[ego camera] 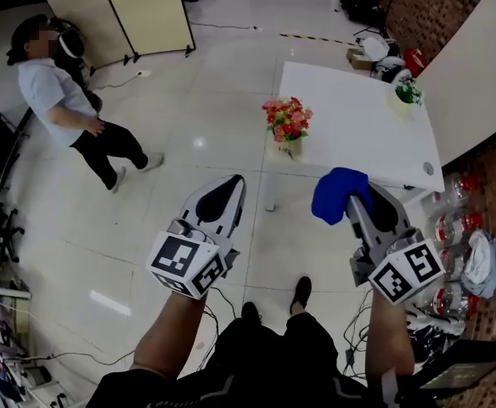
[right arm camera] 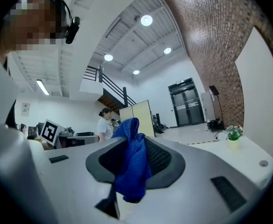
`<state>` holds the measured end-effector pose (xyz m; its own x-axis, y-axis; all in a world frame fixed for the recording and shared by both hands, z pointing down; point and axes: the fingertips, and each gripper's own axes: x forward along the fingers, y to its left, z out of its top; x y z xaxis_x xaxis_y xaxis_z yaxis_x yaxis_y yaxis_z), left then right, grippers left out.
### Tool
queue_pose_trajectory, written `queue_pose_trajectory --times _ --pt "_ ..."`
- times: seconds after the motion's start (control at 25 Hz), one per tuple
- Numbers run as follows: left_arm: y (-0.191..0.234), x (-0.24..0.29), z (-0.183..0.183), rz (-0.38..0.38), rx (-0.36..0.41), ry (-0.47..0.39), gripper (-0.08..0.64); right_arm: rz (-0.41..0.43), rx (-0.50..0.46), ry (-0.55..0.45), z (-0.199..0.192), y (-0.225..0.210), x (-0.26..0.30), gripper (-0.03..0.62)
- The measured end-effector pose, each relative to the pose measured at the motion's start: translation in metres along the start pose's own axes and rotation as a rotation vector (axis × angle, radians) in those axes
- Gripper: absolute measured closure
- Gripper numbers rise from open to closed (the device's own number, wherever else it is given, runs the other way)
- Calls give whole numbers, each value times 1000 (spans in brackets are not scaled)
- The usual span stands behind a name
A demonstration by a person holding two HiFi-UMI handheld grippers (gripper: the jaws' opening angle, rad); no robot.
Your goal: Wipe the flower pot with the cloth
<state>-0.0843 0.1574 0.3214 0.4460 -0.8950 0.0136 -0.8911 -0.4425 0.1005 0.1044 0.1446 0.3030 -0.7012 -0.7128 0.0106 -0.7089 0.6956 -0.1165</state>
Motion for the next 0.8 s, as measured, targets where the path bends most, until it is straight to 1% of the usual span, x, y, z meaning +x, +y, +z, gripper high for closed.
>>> queue_pose_trajectory --times 0.12,0.2,0.32,0.4,0.56,0.6,0.68,0.8 --pt "-10 -12 1 -15 -30 17 557 -22 -6 15 -2 19 -13 495" --pt "-28 -18 -2 -28 -24 28 557 -31 -15 29 -5 24 -28 495" --pt "-43 -25 6 -20 -7 26 557 -34 -24 25 -1 29 -47 495" --pt "-52 -28 19 -18 13 5 557 -30 -26 21 4 31 -56 495" --pt "-85 -25 40 -42 94 -35 557 -21 -51 7 11 26 -74 495" --pt "-93 -22 40 -46 93 -34 557 -24 -57 7 12 22 -80 495" --pt "-104 -17 36 -45 67 -28 557 -18 -62 12 11 17 -89 495" --pt "-111 -17 29 -37 56 -13 557 -5 -53 9 9 16 -96 495"
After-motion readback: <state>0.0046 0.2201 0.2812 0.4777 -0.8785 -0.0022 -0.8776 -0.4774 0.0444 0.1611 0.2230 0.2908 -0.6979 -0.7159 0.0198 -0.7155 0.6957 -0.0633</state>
